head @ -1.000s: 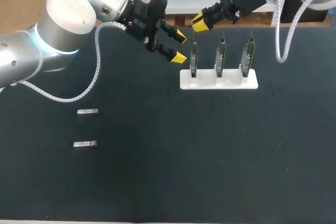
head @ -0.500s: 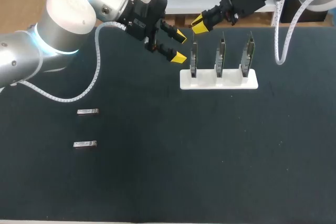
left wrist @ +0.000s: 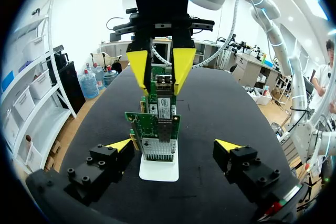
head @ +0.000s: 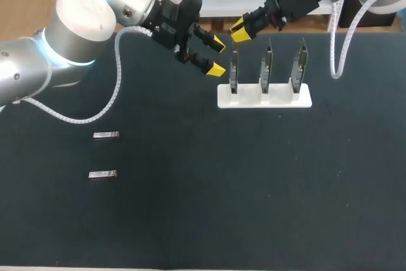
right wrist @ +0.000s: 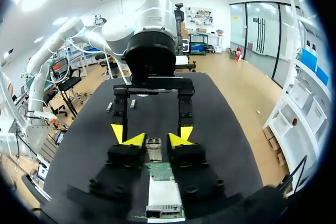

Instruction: Pick up the optical module with the left hand, and insert it into the network port with the right hand.

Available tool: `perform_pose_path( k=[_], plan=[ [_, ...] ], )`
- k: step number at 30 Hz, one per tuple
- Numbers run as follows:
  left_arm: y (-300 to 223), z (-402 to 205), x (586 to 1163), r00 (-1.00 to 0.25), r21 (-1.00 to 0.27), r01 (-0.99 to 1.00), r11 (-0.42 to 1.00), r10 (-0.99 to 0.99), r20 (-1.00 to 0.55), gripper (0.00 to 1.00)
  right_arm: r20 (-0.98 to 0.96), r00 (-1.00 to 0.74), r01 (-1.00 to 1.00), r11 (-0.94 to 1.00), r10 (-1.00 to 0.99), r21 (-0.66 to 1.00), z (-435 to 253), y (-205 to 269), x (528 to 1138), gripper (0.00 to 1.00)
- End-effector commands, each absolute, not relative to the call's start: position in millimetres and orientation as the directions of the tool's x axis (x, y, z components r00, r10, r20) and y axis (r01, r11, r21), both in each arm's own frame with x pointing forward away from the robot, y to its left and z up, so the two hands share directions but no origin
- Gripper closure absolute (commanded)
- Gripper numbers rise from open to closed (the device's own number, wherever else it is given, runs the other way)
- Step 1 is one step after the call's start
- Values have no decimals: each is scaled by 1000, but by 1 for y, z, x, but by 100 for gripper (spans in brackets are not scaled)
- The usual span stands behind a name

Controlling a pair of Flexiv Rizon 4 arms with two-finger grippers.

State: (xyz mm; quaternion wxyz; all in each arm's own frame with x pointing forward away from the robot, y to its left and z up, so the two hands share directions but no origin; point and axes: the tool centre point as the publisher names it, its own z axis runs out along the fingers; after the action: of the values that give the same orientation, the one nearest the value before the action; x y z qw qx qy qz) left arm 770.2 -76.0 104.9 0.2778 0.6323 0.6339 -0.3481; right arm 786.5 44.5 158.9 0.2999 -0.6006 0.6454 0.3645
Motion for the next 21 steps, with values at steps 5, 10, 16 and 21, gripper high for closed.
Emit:
perform_pose_path(
  k=[5, 10, 16, 21],
  plan=[
    [-76, 105, 770, -47, -91, 995, -41, 611, -790, 0, -848, -135, -989, 19, -513, 146, 165, 41, 787, 0],
    [-76, 105, 770, -47, -91, 995, -41, 611, -790, 0, -866, -172, -981, 6, -469, 192, 173, 37, 786, 0],
    [-76, 105, 770, -47, -91, 995, -41, 611, -790, 0, -863, -162, -983, 3, -479, 182, 173, 37, 785, 100],
    [-76, 105, 770, -47, -91, 995, -41, 611, -790, 0, -859, -157, -984, 8, -488, 175, 169, 38, 784, 100]
  ],
)
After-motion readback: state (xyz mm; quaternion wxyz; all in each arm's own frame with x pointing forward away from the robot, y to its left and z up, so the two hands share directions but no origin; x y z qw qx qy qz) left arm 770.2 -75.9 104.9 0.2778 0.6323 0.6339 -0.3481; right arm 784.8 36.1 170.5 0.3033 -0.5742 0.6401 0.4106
